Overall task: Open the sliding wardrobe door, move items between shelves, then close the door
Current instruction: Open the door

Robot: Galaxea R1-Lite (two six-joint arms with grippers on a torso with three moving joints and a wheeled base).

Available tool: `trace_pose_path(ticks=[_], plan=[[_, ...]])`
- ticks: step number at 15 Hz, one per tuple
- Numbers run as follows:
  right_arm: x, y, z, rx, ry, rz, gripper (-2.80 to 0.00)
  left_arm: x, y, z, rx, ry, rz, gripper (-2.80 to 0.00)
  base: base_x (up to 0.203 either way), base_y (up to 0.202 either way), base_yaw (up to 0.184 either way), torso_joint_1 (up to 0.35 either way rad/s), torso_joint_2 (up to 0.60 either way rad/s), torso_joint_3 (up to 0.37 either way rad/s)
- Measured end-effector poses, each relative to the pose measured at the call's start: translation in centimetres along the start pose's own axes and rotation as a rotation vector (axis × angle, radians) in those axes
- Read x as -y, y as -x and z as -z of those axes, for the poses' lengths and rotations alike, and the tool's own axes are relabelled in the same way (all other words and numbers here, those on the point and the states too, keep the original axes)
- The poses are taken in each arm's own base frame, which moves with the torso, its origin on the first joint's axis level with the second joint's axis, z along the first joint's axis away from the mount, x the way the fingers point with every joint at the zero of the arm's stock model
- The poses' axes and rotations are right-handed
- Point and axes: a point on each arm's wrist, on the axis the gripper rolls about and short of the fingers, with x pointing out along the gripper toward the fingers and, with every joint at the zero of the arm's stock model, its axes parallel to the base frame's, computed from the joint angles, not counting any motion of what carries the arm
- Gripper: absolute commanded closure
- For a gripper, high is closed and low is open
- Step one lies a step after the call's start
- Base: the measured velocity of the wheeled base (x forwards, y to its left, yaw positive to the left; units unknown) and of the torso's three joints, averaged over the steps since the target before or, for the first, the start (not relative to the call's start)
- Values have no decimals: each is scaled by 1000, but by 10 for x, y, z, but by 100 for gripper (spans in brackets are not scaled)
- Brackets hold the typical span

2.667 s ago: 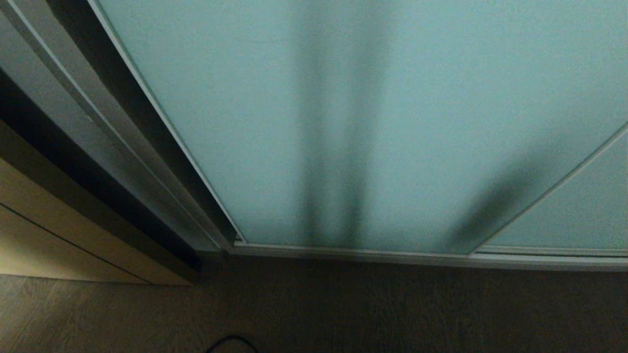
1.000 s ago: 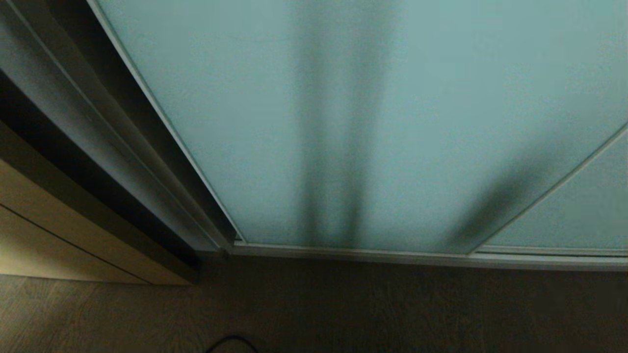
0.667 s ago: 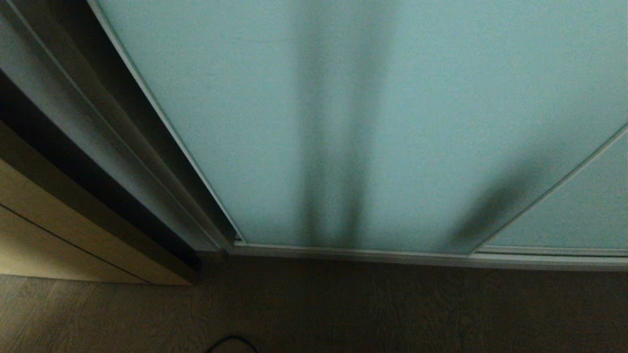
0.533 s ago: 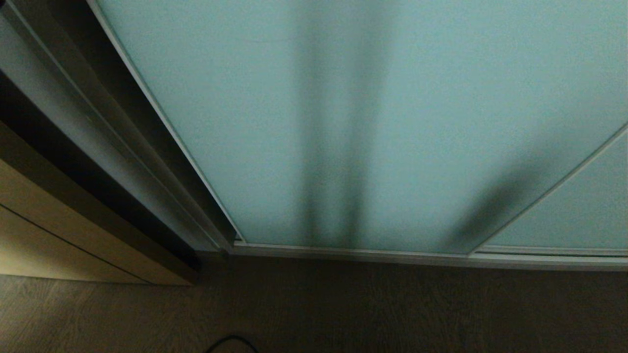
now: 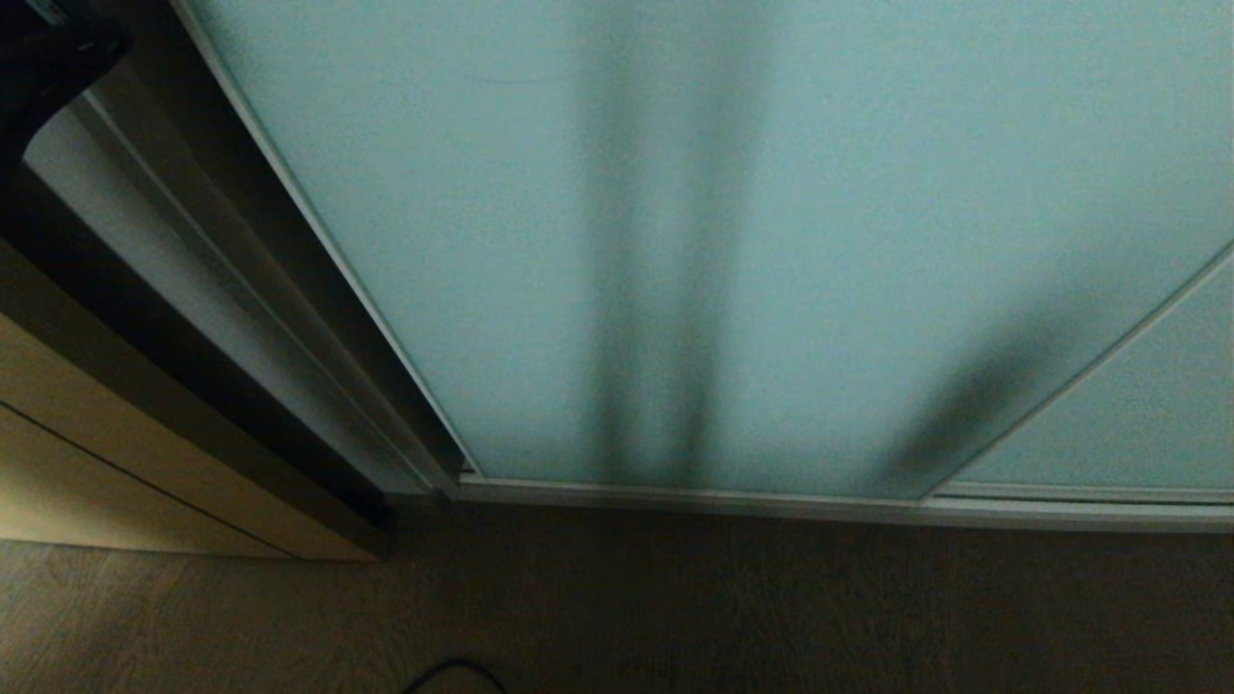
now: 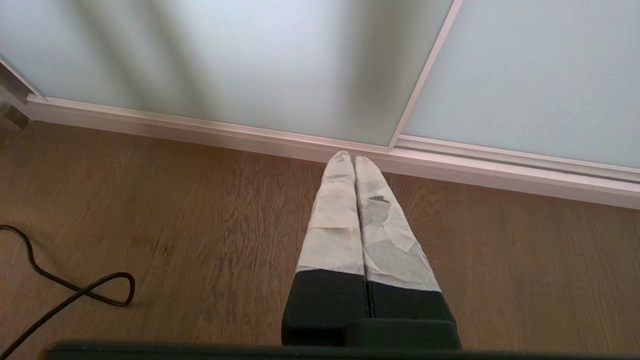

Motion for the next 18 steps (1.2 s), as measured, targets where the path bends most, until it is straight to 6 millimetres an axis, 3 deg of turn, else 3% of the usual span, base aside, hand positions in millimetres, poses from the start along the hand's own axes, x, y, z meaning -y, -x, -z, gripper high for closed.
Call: trace_pose_path(ticks=[18], plan=[[0,0,0,-1,0,0,0,40,-38,39,-17,82,155,0,0,0,0,0,0,0]])
